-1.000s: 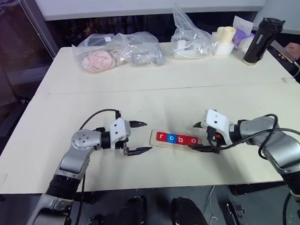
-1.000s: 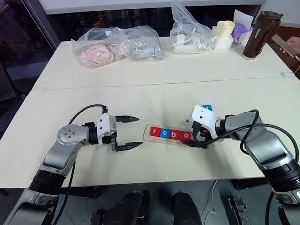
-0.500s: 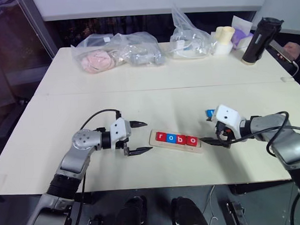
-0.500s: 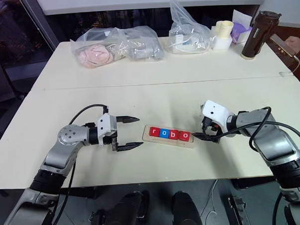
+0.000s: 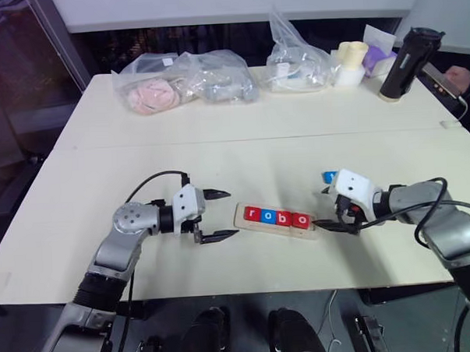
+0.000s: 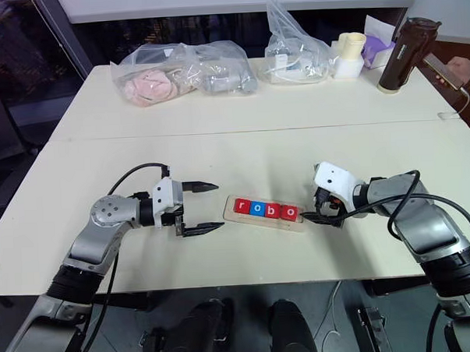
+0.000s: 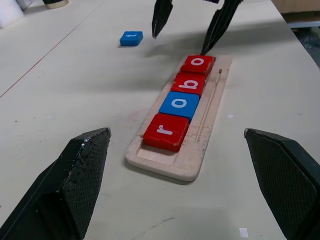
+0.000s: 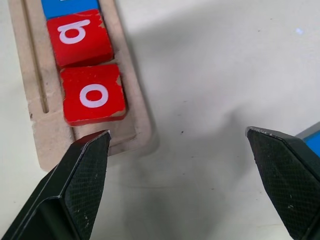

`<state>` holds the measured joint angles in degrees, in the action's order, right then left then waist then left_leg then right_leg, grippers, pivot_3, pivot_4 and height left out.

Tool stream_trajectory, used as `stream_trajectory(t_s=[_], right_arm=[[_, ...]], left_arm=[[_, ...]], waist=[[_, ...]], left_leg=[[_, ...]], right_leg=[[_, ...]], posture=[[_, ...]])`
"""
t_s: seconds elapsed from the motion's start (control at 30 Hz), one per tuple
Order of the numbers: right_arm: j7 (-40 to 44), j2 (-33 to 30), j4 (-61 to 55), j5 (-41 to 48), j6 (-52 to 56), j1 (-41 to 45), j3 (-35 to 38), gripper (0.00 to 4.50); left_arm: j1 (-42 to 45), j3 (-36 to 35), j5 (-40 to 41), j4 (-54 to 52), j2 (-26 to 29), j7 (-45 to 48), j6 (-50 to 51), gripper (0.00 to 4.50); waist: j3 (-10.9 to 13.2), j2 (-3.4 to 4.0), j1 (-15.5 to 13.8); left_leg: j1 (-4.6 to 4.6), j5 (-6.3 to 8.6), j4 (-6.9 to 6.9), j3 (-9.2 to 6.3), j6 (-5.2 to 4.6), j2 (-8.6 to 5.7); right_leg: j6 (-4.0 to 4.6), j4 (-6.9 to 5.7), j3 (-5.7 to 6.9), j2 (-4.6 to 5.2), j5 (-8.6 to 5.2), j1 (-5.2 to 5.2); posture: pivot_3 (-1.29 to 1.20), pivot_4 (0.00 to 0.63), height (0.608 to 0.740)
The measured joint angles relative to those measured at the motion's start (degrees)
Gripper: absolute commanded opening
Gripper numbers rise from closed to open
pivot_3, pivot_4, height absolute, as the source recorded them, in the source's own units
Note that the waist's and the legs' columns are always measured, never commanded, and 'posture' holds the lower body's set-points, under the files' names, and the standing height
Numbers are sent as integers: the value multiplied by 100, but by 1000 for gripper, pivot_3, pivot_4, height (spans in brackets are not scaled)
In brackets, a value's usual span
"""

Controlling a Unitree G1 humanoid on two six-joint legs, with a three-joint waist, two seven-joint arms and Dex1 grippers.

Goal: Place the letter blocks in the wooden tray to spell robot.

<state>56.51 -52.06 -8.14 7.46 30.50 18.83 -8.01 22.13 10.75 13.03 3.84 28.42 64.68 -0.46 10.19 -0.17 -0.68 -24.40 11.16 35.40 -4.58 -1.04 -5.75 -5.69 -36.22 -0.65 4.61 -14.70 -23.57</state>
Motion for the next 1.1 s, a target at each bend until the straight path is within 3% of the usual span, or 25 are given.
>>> stream_trajectory(t_s=[1.1], right_arm=[[149,540,954,-451,-694,759,-383,4429]], left_arm=[[-165,-3,3,-251,35,-155,139,4500]], waist=[[-1,1,10]], left_leg=[[4,0,5,0,0,0]], right_leg=[[2,-6,-1,-3,2,3]], posture=[[0,150,738]])
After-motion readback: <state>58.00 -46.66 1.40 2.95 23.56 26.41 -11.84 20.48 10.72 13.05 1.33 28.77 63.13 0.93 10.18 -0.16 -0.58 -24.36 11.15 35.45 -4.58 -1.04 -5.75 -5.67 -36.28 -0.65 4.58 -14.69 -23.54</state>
